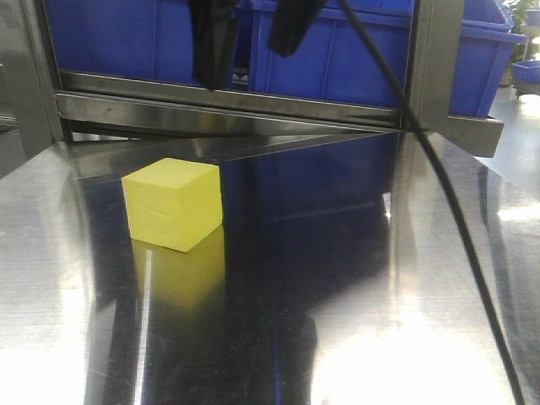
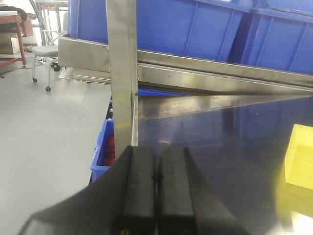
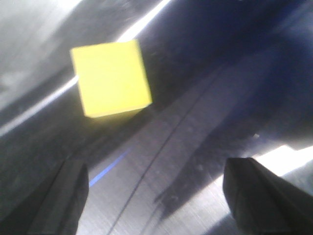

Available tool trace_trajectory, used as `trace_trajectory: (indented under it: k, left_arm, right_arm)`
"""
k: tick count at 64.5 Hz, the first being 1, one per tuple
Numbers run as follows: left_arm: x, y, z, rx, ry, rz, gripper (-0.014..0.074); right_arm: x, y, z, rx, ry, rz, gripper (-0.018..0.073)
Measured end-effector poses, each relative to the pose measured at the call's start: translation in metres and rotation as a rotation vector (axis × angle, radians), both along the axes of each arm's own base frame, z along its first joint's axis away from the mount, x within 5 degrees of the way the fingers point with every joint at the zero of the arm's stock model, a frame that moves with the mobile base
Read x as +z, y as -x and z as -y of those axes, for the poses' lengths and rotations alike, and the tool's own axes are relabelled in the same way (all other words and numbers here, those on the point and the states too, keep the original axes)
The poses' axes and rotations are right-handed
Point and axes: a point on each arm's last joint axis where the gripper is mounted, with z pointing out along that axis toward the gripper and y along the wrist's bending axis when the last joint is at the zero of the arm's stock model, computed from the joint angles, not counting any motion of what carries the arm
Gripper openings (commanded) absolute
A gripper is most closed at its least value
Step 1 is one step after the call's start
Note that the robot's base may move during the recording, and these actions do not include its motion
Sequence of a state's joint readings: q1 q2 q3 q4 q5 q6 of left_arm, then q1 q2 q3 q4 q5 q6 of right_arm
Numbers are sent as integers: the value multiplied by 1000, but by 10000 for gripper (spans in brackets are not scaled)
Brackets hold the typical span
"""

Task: Place yellow foam block on left shelf second layer
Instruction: 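Lower the right gripper over the yellow foam cube and close on it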

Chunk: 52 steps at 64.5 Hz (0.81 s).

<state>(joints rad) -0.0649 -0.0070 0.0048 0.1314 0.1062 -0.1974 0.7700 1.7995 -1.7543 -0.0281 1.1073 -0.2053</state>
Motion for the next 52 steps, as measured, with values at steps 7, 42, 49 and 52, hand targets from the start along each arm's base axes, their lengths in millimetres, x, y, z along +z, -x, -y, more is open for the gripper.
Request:
trace_trajectory:
  k: [7,42,49,52]
  left_arm:
    - [0,0,0,0,0,0,136]
    - [0,0,0,0,0,0,136]
    - [0,0,0,0,0,0,136]
    - [0,0,0,0,0,0,136]
  right_arm:
    - [-10,-10,-15,91,41,-48,629]
    - [-62,-43,-51,155,106,-122,629]
    - [-72,-44,-57,157,83,-146,629]
    - [-75,-45,-59,156,76,-151,629]
